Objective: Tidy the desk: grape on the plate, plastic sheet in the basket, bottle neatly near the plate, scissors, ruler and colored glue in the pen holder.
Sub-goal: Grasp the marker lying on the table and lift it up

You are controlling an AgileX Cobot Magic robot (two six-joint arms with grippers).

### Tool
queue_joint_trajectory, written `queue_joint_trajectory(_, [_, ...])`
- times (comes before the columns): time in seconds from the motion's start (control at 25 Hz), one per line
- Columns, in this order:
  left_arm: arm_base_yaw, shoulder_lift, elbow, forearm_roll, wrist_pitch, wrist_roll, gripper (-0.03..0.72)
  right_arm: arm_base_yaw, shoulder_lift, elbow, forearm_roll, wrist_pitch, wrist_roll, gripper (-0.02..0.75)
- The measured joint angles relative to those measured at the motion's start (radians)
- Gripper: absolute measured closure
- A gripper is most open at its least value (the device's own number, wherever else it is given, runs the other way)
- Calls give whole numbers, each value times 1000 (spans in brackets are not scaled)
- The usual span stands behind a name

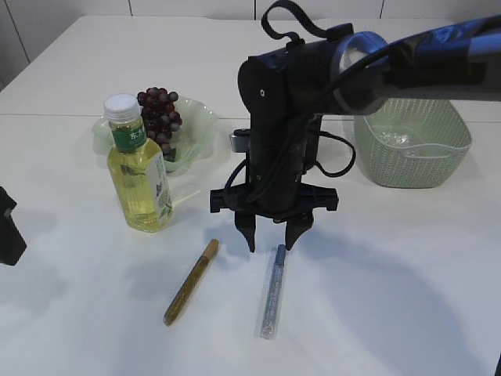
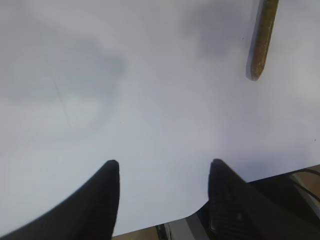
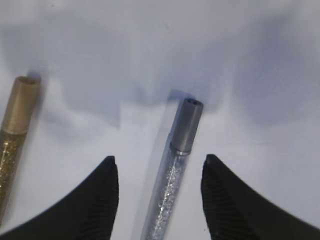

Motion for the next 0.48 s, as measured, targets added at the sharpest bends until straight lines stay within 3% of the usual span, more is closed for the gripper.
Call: queue_joint_trajectory(0.48, [0, 0, 0, 0, 0, 0, 273, -2, 33, 0, -31, -2, 91, 316])
